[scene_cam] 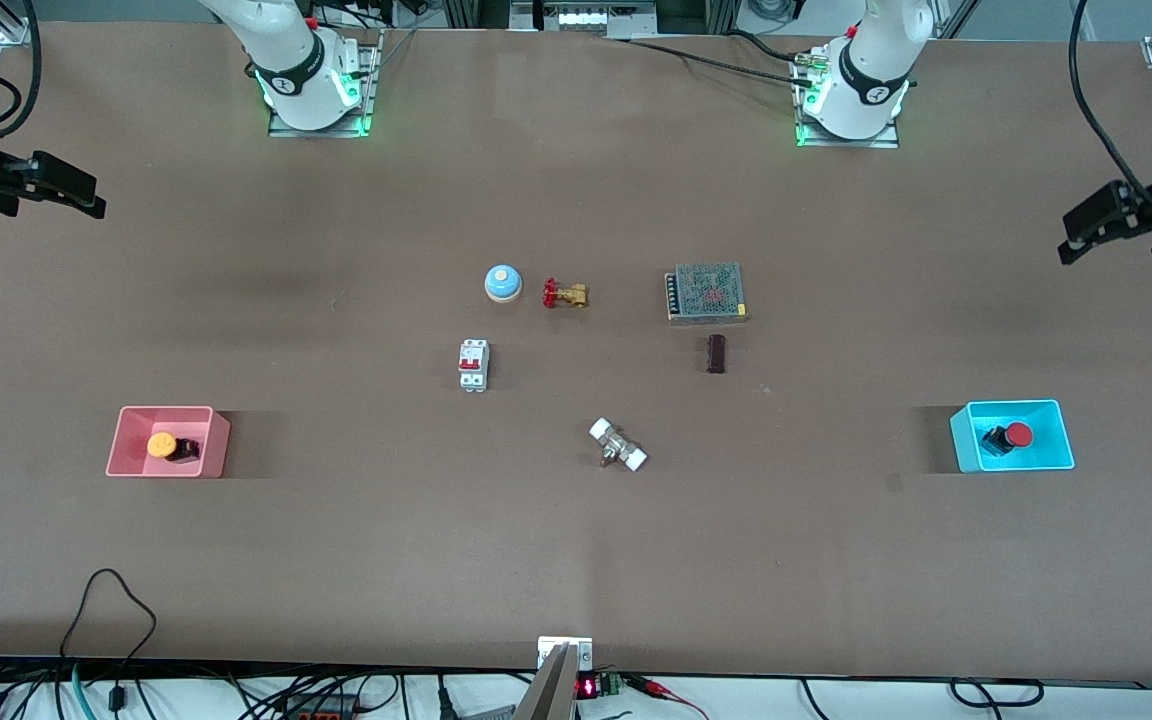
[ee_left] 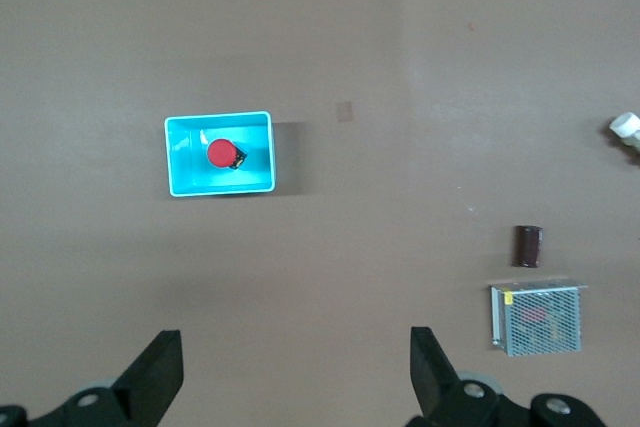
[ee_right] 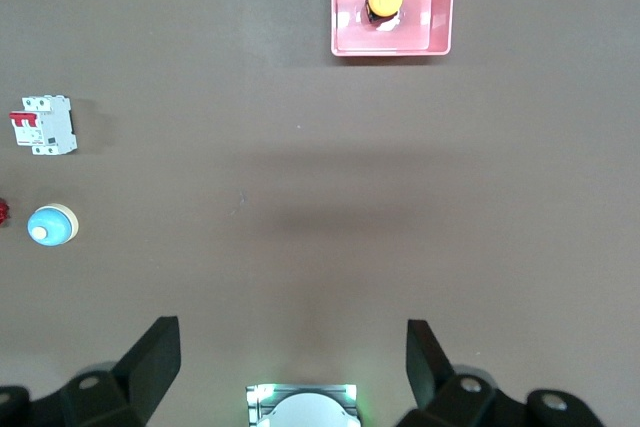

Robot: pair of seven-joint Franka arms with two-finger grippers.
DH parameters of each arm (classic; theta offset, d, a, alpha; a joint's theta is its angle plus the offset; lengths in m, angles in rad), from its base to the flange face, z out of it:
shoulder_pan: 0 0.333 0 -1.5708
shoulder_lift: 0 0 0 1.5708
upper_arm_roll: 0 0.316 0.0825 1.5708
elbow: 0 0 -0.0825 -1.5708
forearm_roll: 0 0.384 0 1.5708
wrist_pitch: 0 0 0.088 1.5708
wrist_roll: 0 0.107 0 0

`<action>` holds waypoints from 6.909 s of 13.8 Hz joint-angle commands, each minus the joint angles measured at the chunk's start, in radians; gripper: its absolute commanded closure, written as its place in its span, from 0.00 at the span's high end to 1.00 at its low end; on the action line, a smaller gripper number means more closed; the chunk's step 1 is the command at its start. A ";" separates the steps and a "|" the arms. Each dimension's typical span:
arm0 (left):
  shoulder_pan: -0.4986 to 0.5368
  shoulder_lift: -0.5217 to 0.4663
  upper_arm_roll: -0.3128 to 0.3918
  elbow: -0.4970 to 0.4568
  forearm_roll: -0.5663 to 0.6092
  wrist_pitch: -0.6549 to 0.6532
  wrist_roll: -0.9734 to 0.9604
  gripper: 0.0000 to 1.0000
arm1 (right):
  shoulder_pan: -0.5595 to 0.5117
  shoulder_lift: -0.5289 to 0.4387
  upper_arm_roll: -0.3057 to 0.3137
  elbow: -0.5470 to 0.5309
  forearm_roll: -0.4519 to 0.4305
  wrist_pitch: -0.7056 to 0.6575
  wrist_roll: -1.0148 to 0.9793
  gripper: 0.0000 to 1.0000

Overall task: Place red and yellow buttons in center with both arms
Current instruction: 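Move both grippers out from rest toward the pink and cyan boxes, then lower the right gripper onto the yellow button while the left gripper grasps the red button, then lift the yellow button with the right gripper while the left gripper lifts the red button, then set the red button on the table with the left gripper and withdraw, then set the yellow button on the table with the right gripper and withdraw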

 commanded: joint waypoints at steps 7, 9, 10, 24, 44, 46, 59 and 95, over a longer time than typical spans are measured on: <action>0.128 0.312 0.005 0.009 0.015 0.266 0.139 1.00 | -0.037 0.368 0.010 0.083 -0.081 0.360 -0.007 1.00; 0.146 0.375 0.005 0.007 0.015 0.321 0.151 1.00 | -0.048 0.448 0.010 0.114 -0.083 0.423 -0.030 1.00; 0.152 0.401 0.005 0.007 0.015 0.344 0.151 1.00 | -0.059 0.484 0.008 0.115 -0.084 0.477 -0.050 1.00; 0.165 0.629 0.016 -0.063 0.104 0.627 0.133 0.74 | -0.102 0.734 0.013 0.114 -0.087 0.761 -0.128 1.00; 0.051 0.477 -0.128 -0.056 0.098 0.427 -0.244 0.31 | -0.119 0.740 0.010 0.134 -0.087 0.770 -0.168 0.21; -0.011 0.494 -0.128 -0.057 0.098 0.434 -0.345 0.31 | -0.117 0.728 0.008 0.135 -0.087 0.767 -0.202 0.21; -0.231 0.629 -0.131 -0.060 0.089 0.576 -0.672 0.49 | 0.080 0.590 0.021 0.238 -0.009 0.453 -0.006 0.21; -0.071 -0.006 0.034 -0.057 0.000 0.049 -0.031 1.00 | 0.288 0.606 0.008 0.214 0.069 0.471 0.358 1.00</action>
